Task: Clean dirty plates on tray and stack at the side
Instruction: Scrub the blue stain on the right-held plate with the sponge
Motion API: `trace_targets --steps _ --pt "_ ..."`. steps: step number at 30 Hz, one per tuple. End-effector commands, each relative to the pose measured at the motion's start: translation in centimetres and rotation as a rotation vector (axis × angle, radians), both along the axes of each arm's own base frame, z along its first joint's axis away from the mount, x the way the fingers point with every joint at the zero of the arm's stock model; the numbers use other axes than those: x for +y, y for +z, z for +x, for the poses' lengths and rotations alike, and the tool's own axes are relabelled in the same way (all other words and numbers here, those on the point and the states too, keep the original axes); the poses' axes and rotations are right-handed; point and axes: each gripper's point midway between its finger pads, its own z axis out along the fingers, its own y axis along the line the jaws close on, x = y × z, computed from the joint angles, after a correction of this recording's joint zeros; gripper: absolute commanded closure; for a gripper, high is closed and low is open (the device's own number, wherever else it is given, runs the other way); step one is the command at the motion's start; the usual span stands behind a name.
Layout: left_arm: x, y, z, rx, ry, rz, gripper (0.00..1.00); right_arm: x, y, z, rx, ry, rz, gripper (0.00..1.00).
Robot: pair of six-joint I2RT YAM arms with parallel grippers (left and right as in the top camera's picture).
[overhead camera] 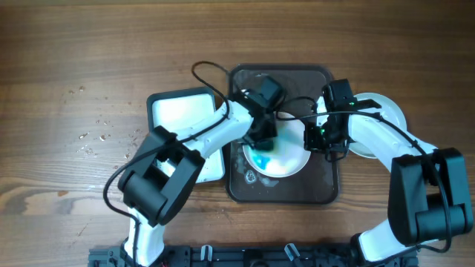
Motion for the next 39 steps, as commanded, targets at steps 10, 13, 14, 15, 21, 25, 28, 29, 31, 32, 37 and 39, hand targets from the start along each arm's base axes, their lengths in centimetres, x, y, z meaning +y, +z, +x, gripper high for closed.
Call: trace_targets --steps 10,13,14,15,21,25,28,29,31,32,37,39 --pt "-0.8 -2.4 -1.7 0.085 -0.177 -0.093 0.96 -1.1 -0.9 0.0 0.014 -0.024 -0.065 0.96" --pt "-5.6 -1.2 -3.5 0.124 -0.263 -0.299 0.96 -1.1 -0.9 0.0 0.014 -0.024 -0.065 0.96" --pt "-6.9 -1.0 -4.3 0.131 -0.294 -0.338 0.96 -1.1 -0.9 0.0 0.015 -0.025 -0.064 0.96" --pt "-7.5 -1.3 -4.9 0.139 -0.307 -0.342 0.96 -1.1 -0.9 0.0 0.016 -0.025 -0.062 0.95" --pt "-8.0 -2.0 -7.7 0.205 -0.349 -0.313 0.96 -1.1 -0.9 -0.2 0.022 -0.024 -0.063 0.96" --pt "-6.0 -2.5 -8.9 0.276 -0.33 -0.241 0.96 -1.1 -0.9 -0.2 0.022 -0.024 -0.062 0.96" --pt "-2.0 -3.8 -8.0 0.262 -0.272 -0.053 0.96 -1.1 -0.9 -0.2 0.023 -0.024 -0.061 0.96" --pt "-0.6 -4.1 -7.4 0.241 -0.255 0.016 0.96 -1.0 -0.9 -0.2 0.024 -0.024 -0.059 0.96" --pt "4.1 -4.6 -5.0 0.15 -0.205 0.244 0.96 -1.0 -0.9 -0.2 0.024 -0.025 -0.059 0.95" --pt "6.0 -4.5 -4.0 0.11 -0.191 0.332 0.96 -1.0 -0.9 -0.2 0.024 -0.025 -0.059 0.96" --pt "11.6 -3.3 -0.6 -0.024 -0.14 0.598 0.96 -1.0 -0.9 -0.2 0.023 -0.024 -0.059 0.96" --pt "12.7 -2.9 0.2 -0.048 -0.124 0.639 0.96 -1.0 -0.9 -0.2 0.023 -0.024 -0.059 0.96"
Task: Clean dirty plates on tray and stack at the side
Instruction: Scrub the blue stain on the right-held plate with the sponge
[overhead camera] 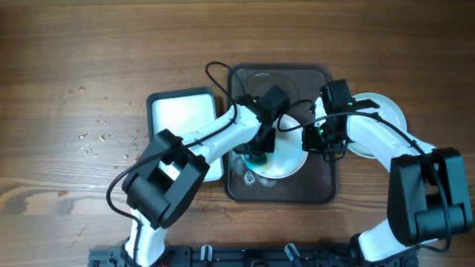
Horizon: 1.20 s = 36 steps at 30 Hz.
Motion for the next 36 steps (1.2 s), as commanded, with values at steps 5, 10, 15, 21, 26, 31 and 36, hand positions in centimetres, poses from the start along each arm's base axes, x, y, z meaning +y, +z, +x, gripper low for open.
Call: trace_targets --steps 5,10,15,21,26,31,36 --pt "9.0 -3.5 3.7 -0.115 0.087 0.329 0.96 -1.7 -1.0 0.0 0.012 -0.018 -0.082 0.96" --pt "-1.1 -3.8 0.9 0.093 0.058 -0.178 0.96 -1.7 -1.0 0.0 0.012 -0.018 -0.082 0.96" --pt "-7.4 -2.4 -0.2 0.096 0.003 -0.386 0.96 -1.7 -1.0 0.0 0.012 -0.018 -0.082 0.96" --pt "-11.2 -1.8 -1.6 0.051 -0.067 -0.451 0.96 -1.7 -1.0 0.0 0.012 -0.018 -0.082 0.96" --pt "-11.5 -1.7 -1.6 0.055 -0.052 -0.462 0.96 -1.7 -1.0 -0.1 0.019 -0.018 -0.083 0.96" --pt "-5.1 -3.9 -0.1 -0.056 -0.031 -0.138 0.96 -1.7 -1.0 -0.3 0.024 -0.017 -0.084 0.96" --pt "3.4 -3.4 2.3 -0.223 0.011 0.277 0.96 -1.7 -1.0 -0.3 0.024 -0.017 -0.084 0.96"
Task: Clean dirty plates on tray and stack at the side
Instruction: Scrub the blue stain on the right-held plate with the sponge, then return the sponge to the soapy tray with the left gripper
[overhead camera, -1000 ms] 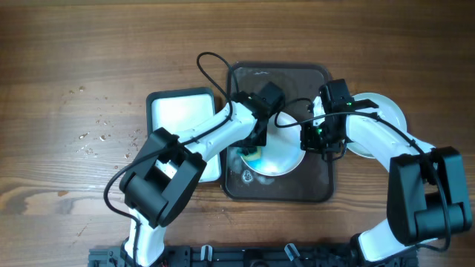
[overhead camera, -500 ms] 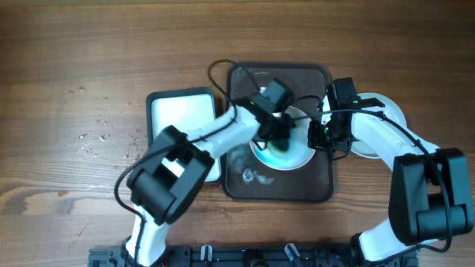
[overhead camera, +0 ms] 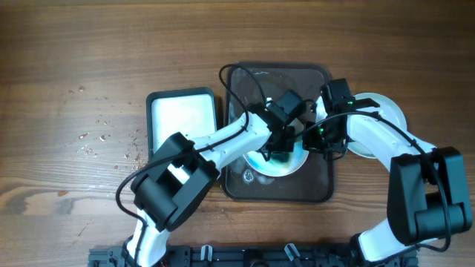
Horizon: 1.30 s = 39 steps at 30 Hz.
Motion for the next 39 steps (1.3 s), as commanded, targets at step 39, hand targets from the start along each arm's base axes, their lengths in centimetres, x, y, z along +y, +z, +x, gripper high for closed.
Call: trace_targets --steps 39 --pt "25.0 7.4 -1.5 -0.056 0.501 0.158 0.96 -0.8 6.5 0.0 -0.179 0.016 -0.006 0.96"
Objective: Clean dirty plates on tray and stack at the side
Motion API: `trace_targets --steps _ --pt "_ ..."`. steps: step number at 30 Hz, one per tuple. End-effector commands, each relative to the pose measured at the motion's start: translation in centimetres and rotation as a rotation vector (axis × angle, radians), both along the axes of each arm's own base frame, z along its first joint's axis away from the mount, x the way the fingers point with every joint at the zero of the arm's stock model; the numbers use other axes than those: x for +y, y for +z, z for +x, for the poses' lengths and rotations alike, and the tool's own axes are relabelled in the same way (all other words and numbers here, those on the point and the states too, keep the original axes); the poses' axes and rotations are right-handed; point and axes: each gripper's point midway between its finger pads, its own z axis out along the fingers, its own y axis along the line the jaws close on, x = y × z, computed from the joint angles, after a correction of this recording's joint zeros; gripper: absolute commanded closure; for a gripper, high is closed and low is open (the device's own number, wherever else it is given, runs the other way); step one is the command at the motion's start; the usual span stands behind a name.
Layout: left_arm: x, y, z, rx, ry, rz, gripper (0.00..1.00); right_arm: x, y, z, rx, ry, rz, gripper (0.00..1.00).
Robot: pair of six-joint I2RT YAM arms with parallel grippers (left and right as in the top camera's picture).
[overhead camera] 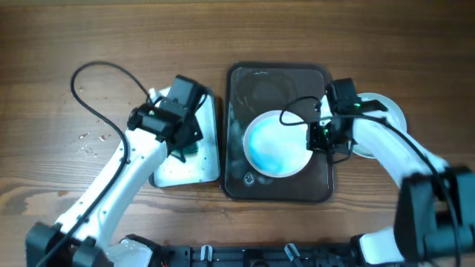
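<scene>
A white plate (273,146) with a bluish sheen lies on the dark brown tray (274,85) in the middle of the table. My right gripper (318,138) is at the plate's right rim and appears shut on it. A stack of white plates (387,113) sits right of the tray, partly under the right arm. My left gripper (186,143) hangs over the white rectangular dish (185,169) left of the tray, shut on a teal sponge (190,149) that peeks out below the fingers.
Small crumbs (95,141) are scattered on the wooden table at far left. A little debris (250,178) lies on the tray's front left corner. The left arm's cable loops over the table at upper left.
My left arm has left the plate and now holds the sponge over the white dish to the left. The plate lies uncovered. The right gripper stays at the plate's right rim.
At each earlier moment my left gripper pressed the teal sponge on the plate, first at its left side, then lower, then further right, while the right gripper stayed at the rim. Now the sponge is over the white dish.
</scene>
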Motion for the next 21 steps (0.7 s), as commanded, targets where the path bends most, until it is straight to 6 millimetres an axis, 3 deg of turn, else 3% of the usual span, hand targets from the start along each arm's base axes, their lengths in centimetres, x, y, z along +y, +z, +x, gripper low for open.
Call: trace_targets --steps 1,3,6,8,12,17,18,19,21 --pt "0.9 -4.2 -2.1 0.123 0.005 -0.111 0.96 -0.3 4.8 0.3 -0.152 0.027 -0.002 0.96" --pt "1.1 -4.1 -2.1 0.137 0.0 -0.175 0.96 -1.0 6.7 0.1 -0.196 0.029 -0.06 0.96" --pt "0.5 -2.1 -1.6 0.096 -0.027 -0.316 0.82 -0.7 9.0 -0.1 -0.217 0.066 -0.117 0.96" --pt "1.2 -0.1 -1.5 0.032 -0.001 -0.363 0.57 1.2 11.0 0.2 -0.258 0.121 -0.123 0.96" --pt "2.8 3.7 -2.0 -0.106 0.031 -0.375 0.29 4.9 14.7 1.3 -0.362 0.195 -0.166 0.96" --pt "3.9 8.3 -4.0 -0.277 0.02 -0.372 0.21 11.5 17.3 3.5 -0.561 0.292 -0.204 0.96" --pt "4.0 9.1 -4.6 -0.307 0.018 -0.372 0.17 12.5 17.3 3.9 -0.594 0.302 -0.216 0.96" --pt "4.1 9.5 -5.0 -0.326 0.018 -0.373 0.03 13.5 17.3 4.3 -0.629 0.308 -0.228 0.96" --pt "4.3 10.7 -6.1 -0.376 0.017 -0.373 0.0 15.6 16.9 5.0 -0.687 0.325 -0.252 0.96"
